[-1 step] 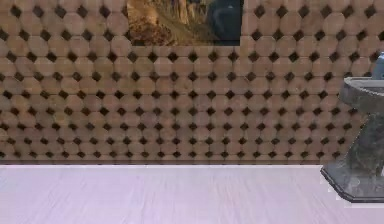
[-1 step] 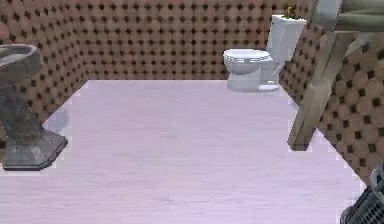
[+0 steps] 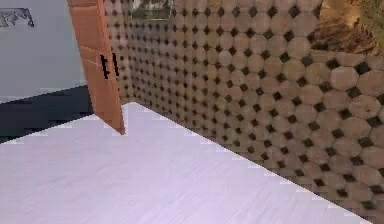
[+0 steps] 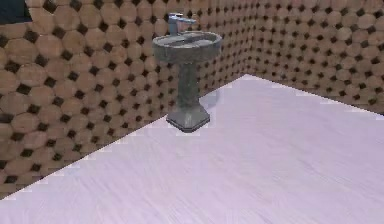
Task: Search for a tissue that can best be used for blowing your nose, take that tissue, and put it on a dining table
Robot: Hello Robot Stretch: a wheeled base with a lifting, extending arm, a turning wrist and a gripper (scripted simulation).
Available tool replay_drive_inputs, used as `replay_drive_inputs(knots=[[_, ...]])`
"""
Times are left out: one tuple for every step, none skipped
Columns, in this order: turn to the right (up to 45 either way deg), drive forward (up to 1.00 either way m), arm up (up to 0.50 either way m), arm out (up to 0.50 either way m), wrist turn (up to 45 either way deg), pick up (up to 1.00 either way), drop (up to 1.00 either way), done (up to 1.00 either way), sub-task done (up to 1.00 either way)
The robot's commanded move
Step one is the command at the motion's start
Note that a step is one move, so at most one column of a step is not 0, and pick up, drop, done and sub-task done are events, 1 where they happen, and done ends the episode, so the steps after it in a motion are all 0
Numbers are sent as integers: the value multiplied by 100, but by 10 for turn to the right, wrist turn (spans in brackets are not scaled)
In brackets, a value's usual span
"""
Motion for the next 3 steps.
replay_drive_inputs(knots=[[-450, 0, 0, 0, 0, 0, 0, 0, 0], [0, 100, 0, 0, 0, 0, 0, 0, 0], [-30, 0, 0, 0, 0, 0, 0, 0, 0]])
